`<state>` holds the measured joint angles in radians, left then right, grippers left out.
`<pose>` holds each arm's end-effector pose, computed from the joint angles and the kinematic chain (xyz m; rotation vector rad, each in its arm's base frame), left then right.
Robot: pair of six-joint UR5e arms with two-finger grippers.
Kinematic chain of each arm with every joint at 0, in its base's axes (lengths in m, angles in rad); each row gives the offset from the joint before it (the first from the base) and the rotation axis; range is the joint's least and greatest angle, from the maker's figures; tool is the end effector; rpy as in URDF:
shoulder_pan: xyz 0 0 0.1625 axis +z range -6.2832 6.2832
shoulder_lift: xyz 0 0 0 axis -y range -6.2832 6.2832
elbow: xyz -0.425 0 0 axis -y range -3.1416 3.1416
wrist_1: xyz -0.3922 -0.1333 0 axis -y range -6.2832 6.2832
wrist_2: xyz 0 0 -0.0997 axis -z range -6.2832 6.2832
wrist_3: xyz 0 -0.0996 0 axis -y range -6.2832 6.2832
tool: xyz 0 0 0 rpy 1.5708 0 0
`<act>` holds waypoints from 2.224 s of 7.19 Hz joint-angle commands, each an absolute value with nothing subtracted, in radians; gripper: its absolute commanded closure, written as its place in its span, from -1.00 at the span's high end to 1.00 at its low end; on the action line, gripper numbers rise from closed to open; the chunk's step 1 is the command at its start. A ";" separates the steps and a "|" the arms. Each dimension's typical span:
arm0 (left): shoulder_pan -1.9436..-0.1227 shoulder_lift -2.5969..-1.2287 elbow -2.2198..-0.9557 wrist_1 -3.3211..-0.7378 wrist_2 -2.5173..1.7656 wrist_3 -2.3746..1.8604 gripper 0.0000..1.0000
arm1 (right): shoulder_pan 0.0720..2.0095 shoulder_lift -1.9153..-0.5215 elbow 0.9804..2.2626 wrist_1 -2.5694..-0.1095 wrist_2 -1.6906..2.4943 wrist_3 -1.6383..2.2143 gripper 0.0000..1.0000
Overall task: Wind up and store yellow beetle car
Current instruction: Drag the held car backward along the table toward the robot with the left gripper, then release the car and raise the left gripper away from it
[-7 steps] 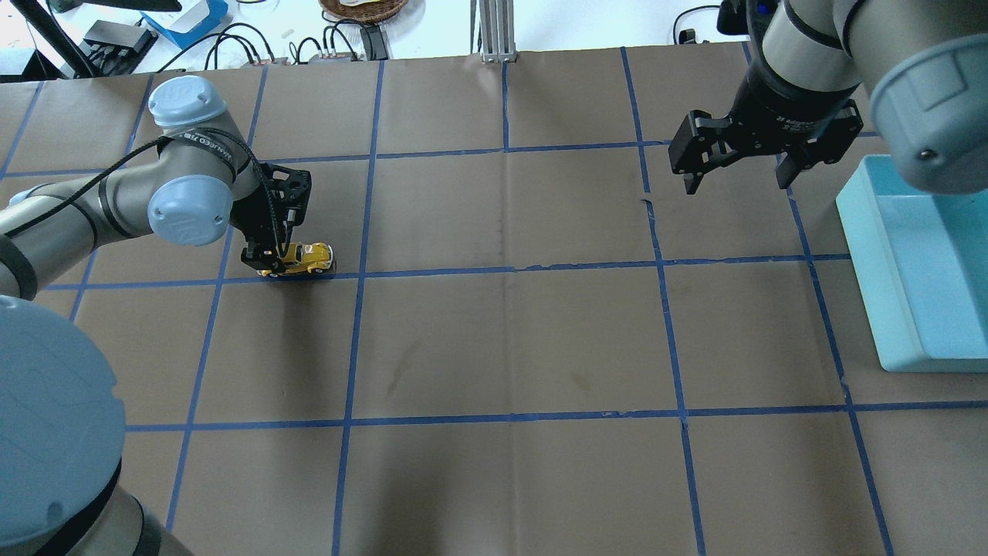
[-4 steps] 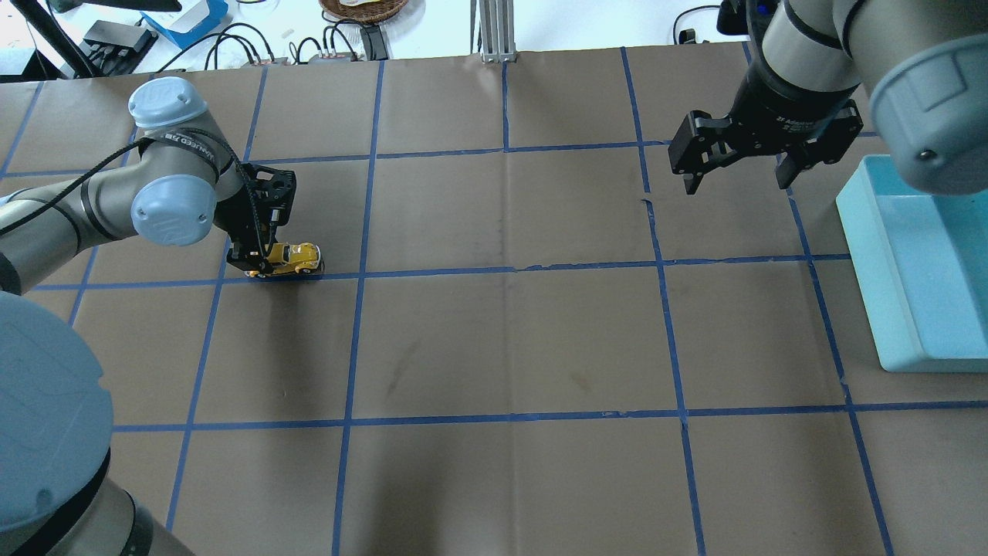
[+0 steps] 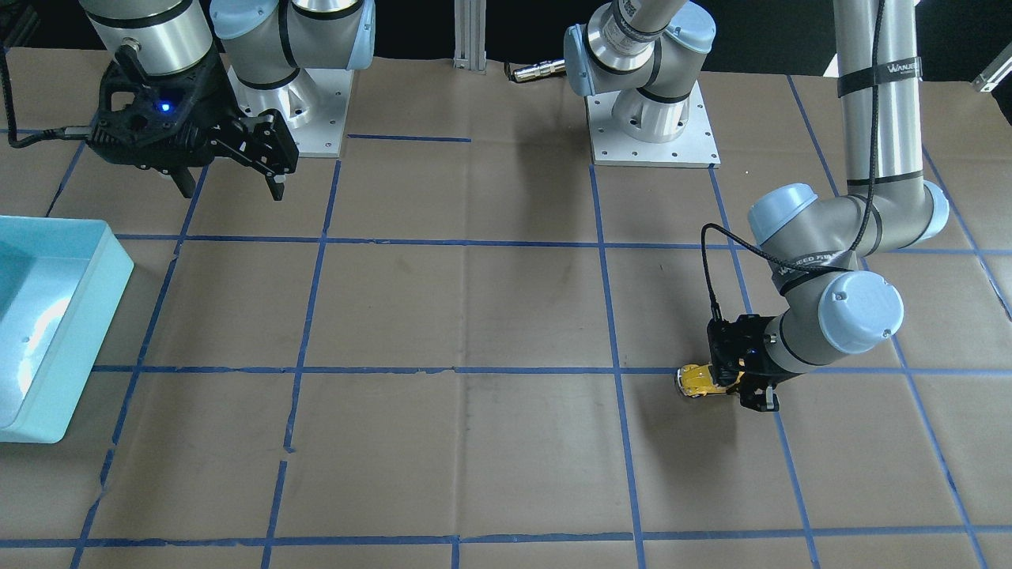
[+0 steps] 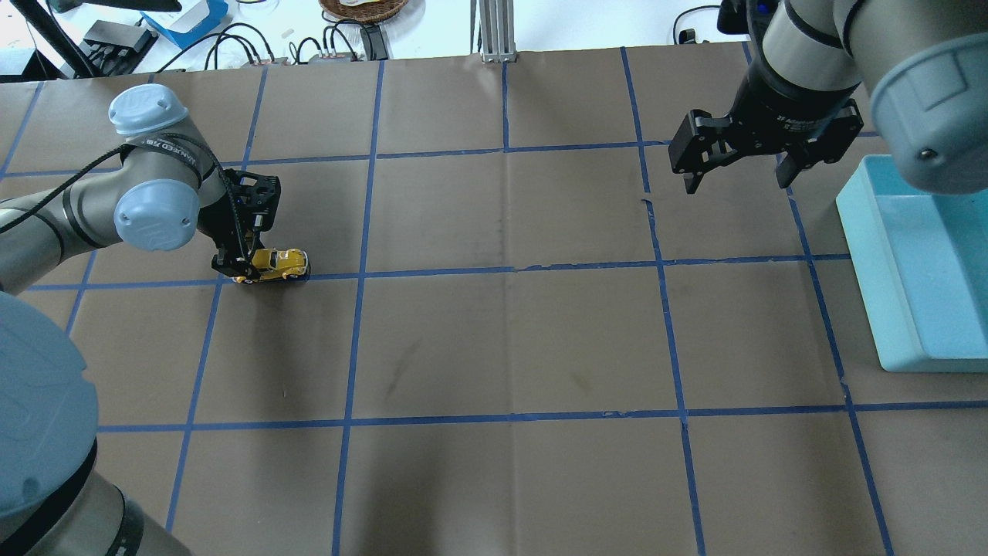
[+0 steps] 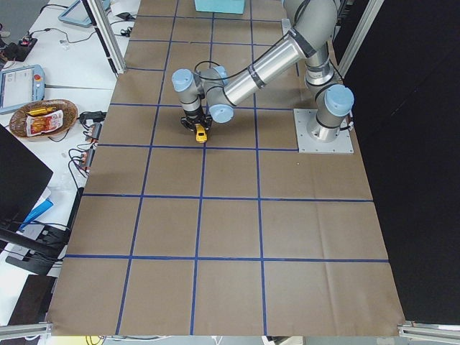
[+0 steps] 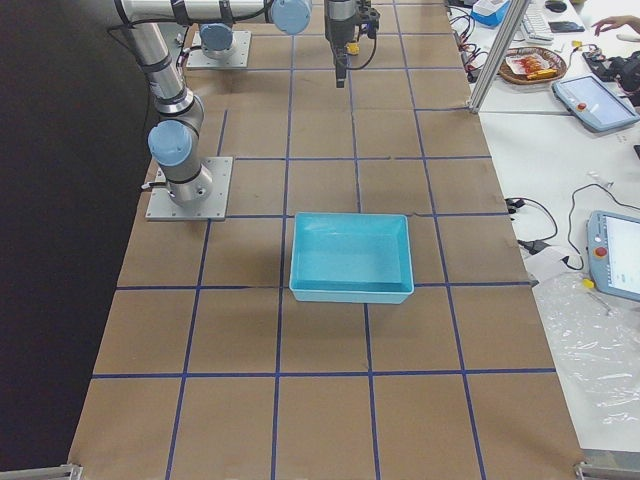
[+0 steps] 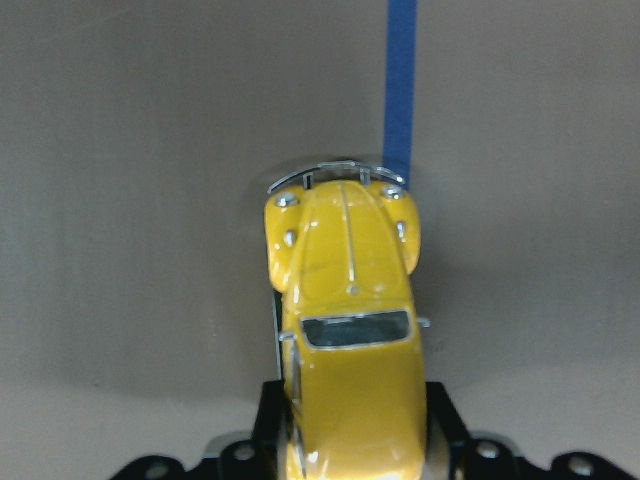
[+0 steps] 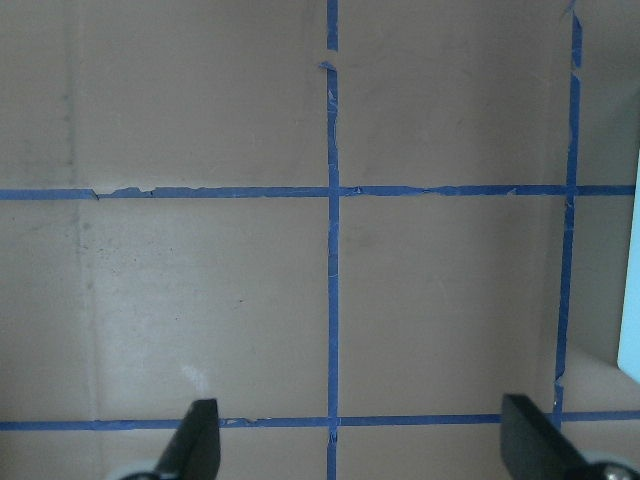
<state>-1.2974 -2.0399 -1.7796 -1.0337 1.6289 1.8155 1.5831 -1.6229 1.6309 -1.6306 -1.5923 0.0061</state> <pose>0.0345 -0.5952 0.1832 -2.1255 -2.1784 -0.1843 0.1370 -0.4731 0.4895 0.0088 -3.1195 0.0811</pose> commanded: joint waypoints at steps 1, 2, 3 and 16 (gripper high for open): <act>-1.273 -2.043 -1.779 -1.034 1.629 1.830 -1.00 | 1.583 -1.623 1.631 -1.631 -1.592 0.006 0.99; -1.269 -2.045 -1.779 -1.034 1.629 1.835 -1.00 | 1.583 -1.623 1.631 -1.631 -1.592 0.006 0.99; -1.266 -2.048 -1.779 -1.034 1.629 1.835 -1.00 | 1.583 -1.623 1.631 -1.631 -1.592 0.006 0.99; -1.178 -2.027 -1.756 -1.048 1.632 1.901 1.00 | 1.583 -1.623 1.631 -1.631 -1.592 0.006 0.99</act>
<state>-1.1783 -2.0390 -1.7630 -1.0410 1.6311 1.9040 1.5831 -1.6229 1.6306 -1.6306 -1.5923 0.0061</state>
